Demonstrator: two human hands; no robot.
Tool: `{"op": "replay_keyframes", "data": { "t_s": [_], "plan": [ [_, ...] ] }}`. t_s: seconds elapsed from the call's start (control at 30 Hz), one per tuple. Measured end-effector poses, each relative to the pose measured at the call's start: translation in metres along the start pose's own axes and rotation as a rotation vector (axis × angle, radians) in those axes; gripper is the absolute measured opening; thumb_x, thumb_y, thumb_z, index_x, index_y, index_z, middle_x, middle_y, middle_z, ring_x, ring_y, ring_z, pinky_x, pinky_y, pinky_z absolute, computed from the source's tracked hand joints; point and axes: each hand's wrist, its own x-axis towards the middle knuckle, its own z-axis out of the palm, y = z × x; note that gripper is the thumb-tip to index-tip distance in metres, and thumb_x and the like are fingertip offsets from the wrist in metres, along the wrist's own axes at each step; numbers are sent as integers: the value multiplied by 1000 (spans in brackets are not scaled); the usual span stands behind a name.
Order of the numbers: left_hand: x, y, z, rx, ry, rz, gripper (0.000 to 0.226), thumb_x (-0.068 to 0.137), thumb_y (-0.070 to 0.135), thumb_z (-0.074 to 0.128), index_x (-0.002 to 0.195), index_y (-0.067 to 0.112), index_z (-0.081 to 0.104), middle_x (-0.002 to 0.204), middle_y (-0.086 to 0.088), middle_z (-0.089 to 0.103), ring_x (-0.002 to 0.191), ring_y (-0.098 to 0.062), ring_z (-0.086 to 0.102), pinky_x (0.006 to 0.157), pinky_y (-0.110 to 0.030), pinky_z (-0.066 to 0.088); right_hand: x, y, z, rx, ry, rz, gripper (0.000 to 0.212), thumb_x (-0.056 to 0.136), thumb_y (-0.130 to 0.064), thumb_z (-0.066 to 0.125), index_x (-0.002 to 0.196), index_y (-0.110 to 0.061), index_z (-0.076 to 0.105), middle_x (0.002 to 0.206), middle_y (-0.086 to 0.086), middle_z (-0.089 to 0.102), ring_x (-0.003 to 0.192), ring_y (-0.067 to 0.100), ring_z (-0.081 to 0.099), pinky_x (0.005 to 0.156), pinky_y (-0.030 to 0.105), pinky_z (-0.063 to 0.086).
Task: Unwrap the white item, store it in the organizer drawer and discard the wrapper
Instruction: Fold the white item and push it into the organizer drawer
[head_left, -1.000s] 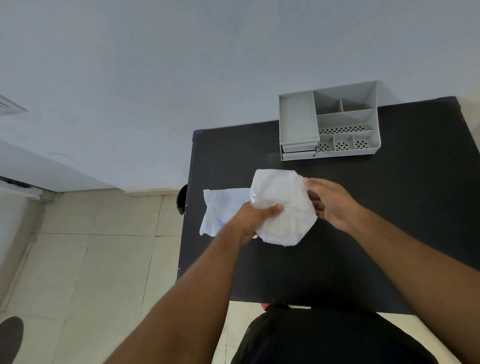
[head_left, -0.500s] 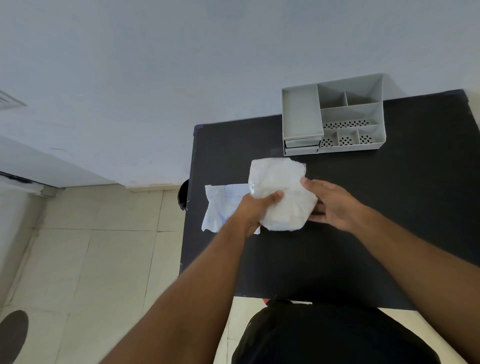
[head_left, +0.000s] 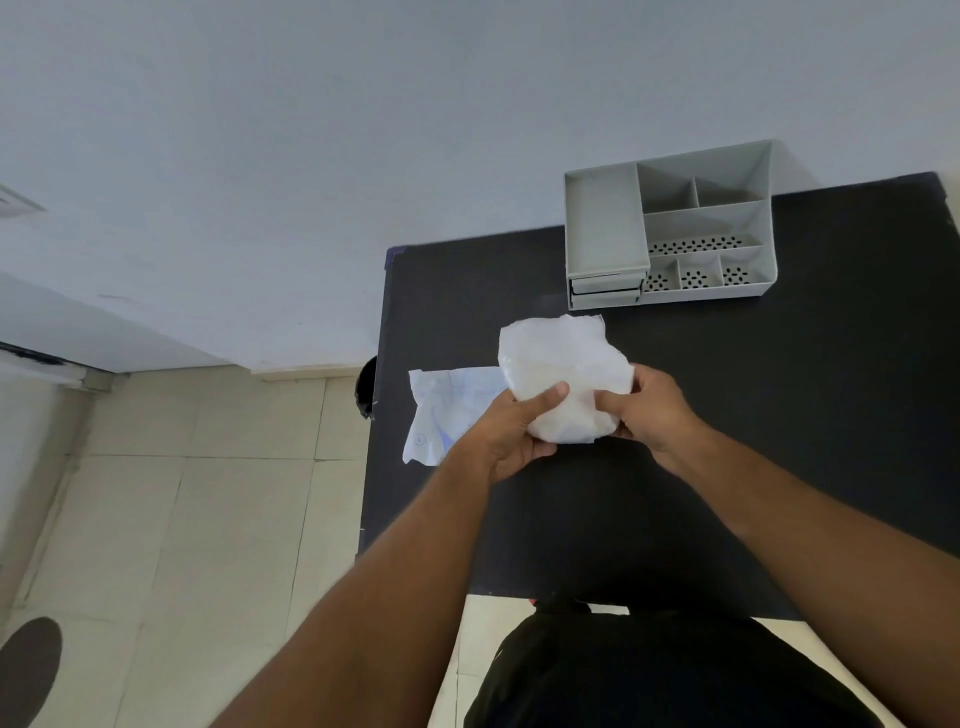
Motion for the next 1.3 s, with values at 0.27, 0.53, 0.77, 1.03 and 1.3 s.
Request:
{"op": "replay_keyframes", "data": {
  "t_s": [0.27, 0.53, 0.77, 1.03, 1.3],
  "plan": [
    [4, -4, -17, -96, -138, -77, 98, 65, 55, 88, 147, 19, 49, 143, -12, 61, 128, -34, 59, 93, -44, 58, 10, 3, 0, 59, -68, 138, 24, 99, -25, 62, 123, -19, 60, 118, 3, 66, 105, 24, 66, 68, 36, 58],
    [21, -9, -11, 212, 108, 69, 56, 78, 20, 87, 127, 28, 61, 124, 1, 72, 117, -25, 66, 101, -47, 55, 14, 4, 3, -22, -60, 117, 19, 101, -22, 59, 120, -23, 59, 115, 2, 66, 101, 22, 67, 67, 34, 58],
    [26, -4, -12, 111, 211, 96, 45, 83, 13, 83, 124, 12, 65, 117, -7, 75, 108, -31, 72, 92, -49, 60, 14, 5, 8, -75, -80, 94, 19, 101, -25, 59, 120, -24, 60, 113, 2, 68, 99, 21, 68, 70, 33, 59],
    [29, 13, -18, -1, 190, 123, 49, 83, 15, 84, 128, 11, 63, 121, -9, 74, 110, -32, 71, 95, -56, 57, 30, -25, 6, -67, -27, 64, 22, 100, -48, 52, 106, -30, 64, 106, -1, 72, 98, 19, 69, 86, 42, 58],
    [38, 39, -21, -48, 288, 218, 39, 88, 19, 80, 122, 20, 61, 117, -3, 72, 107, -26, 71, 92, -50, 60, 75, -73, 1, 190, 108, 141, 18, 97, -37, 60, 112, -26, 61, 113, 4, 71, 98, 22, 69, 80, 38, 57]
  ]
}}
